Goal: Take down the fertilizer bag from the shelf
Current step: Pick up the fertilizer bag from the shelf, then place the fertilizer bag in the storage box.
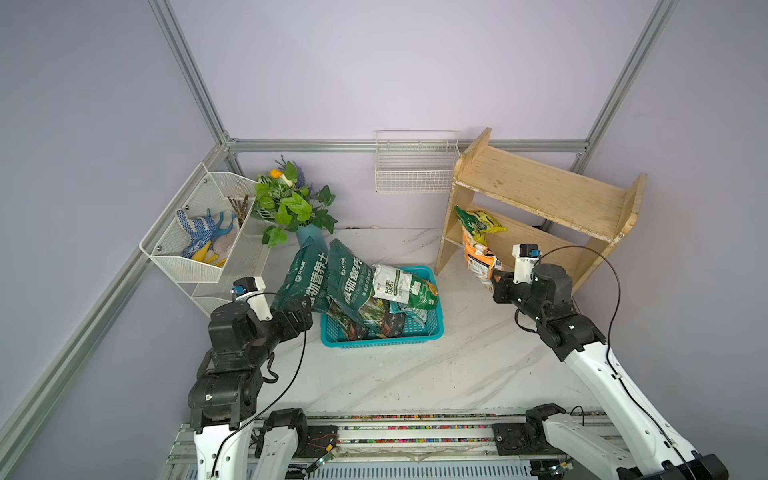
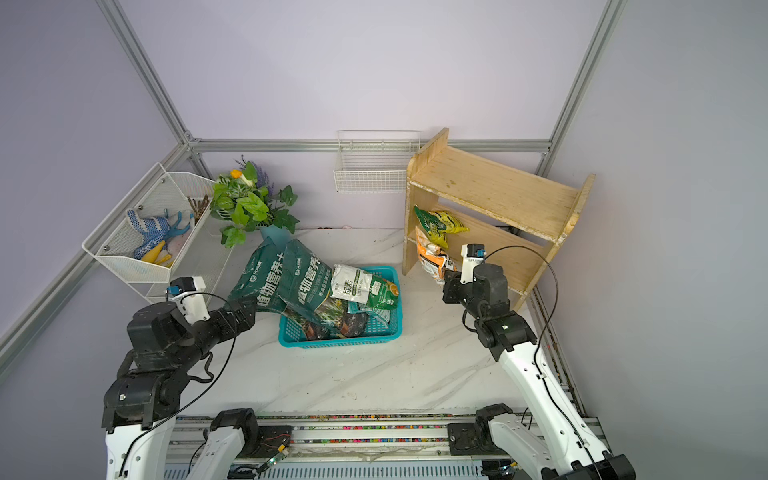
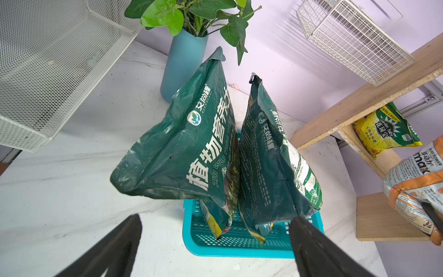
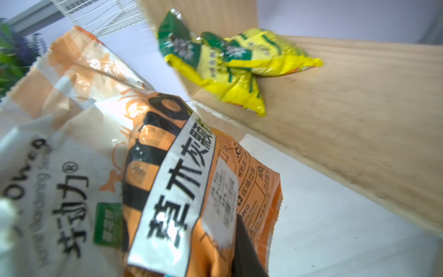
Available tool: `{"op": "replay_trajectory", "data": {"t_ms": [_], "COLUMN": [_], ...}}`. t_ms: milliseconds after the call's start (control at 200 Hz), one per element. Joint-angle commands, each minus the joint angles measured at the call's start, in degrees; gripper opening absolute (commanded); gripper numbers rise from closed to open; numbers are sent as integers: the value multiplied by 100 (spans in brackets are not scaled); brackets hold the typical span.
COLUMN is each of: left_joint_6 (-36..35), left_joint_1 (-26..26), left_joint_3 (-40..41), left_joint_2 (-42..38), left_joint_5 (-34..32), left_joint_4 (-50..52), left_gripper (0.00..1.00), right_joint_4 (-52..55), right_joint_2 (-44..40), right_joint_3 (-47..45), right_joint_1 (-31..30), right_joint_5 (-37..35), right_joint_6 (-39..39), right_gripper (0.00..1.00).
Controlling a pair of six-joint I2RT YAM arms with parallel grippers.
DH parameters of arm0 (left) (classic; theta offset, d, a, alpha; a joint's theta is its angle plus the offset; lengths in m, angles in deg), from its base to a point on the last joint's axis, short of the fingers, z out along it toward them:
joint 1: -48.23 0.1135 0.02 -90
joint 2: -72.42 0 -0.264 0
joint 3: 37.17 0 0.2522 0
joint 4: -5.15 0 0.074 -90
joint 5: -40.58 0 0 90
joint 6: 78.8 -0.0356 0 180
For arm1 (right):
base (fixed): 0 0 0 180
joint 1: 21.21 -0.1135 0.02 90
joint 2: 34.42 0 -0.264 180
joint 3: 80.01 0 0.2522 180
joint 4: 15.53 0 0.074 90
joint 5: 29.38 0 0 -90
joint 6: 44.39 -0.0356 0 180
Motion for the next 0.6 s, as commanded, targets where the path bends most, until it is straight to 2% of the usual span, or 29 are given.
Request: {"op": "replay_trajectory", "data": {"t_ms": [0, 160, 325, 445, 595], "left_joint_6": [24, 24, 24, 24, 24], "left_joint_1": [30, 32, 27, 26, 31], "left_joint_3": [268, 268, 268, 268, 268], "left_joint_2": [-39, -37, -37, -39, -39], "left_joint_5": [67, 67, 69, 60, 72], "left_joint_4": [-121, -125, -119, -125, -122], "left_gripper": [100, 100, 100, 100, 100], "right_joint_4": [-1597, -2478, -3860, -4403, -4401], "right_joint_2": [-175, -125, 340, 883, 1445], "right_joint_3": [-11, -308, -682, -706, -572], "right_joint_1": [-23, -30, -48, -171, -574], "right_joint_5": [1852, 2942, 3975, 4284, 4267], "right_joint_6": [-184, -616, -1480, -1767, -1665], "right_gripper": [0, 0, 0, 0, 0]}}
